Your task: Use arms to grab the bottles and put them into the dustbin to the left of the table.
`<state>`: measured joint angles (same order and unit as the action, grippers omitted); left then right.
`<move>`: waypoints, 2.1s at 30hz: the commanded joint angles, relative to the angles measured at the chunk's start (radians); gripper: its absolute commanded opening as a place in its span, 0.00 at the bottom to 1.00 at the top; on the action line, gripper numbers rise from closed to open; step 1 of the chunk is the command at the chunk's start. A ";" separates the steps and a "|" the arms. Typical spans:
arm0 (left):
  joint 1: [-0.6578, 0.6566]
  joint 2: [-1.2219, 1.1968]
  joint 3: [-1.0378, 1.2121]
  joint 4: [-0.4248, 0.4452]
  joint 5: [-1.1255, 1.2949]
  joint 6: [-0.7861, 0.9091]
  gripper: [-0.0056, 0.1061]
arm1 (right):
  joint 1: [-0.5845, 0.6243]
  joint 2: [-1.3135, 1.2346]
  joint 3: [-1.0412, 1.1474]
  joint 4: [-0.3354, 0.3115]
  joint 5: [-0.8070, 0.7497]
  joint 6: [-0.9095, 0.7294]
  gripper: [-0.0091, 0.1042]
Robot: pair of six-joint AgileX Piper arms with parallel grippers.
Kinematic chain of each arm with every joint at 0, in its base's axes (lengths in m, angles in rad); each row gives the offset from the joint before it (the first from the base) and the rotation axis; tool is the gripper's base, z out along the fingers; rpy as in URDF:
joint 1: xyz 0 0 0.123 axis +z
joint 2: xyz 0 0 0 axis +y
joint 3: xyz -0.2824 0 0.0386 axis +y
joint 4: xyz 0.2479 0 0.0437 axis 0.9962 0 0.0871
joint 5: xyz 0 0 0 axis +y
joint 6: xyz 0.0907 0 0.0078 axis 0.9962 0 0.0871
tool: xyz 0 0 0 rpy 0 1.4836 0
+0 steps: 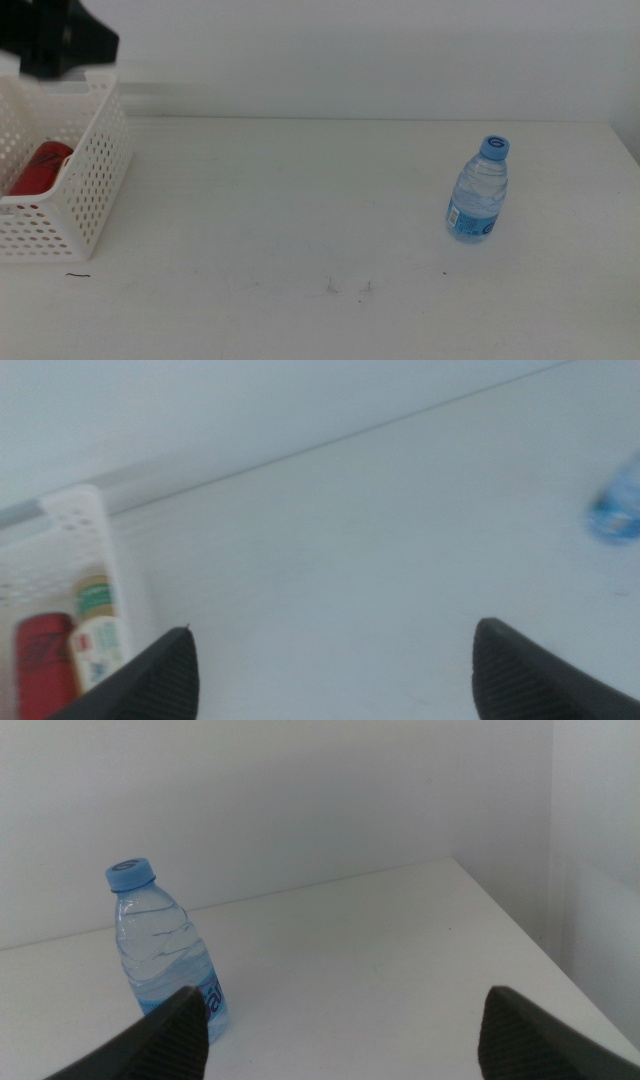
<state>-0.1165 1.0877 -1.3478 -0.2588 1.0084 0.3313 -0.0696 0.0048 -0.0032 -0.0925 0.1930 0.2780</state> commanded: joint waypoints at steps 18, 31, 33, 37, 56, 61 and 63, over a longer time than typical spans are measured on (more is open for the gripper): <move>-0.242 -0.358 0.178 0.044 -0.012 -0.120 0.89 | -0.005 -0.005 0.003 -0.009 -0.010 -0.006 0.88; -0.242 -0.358 0.178 0.051 -0.041 -0.120 0.89 | -0.005 -0.005 0.003 0.022 -0.176 -0.139 0.88; -0.242 -0.356 0.178 0.049 -0.041 -0.120 0.89 | -0.005 0.031 0.003 0.037 -0.243 -0.157 0.88; -0.242 -0.356 0.178 0.075 -0.048 -0.120 0.89 | 0.019 0.293 -0.042 -0.007 -0.367 -0.136 0.88; -0.242 -0.358 0.178 0.077 -0.056 -0.118 0.89 | 0.104 1.385 -0.151 -0.320 -1.203 -0.049 0.88; -0.242 -0.358 0.178 0.071 -0.056 -0.119 0.89 | 0.104 1.524 -0.199 -0.324 -1.333 -0.068 0.88; -0.242 -0.358 0.178 0.071 -0.056 -0.119 0.89 | 0.104 1.578 -0.224 -0.324 -1.345 -0.068 0.88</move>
<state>-0.3523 0.7333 -1.1745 -0.1881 0.9652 0.2129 0.0290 1.5487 -0.2085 -0.4179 -1.1193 0.2230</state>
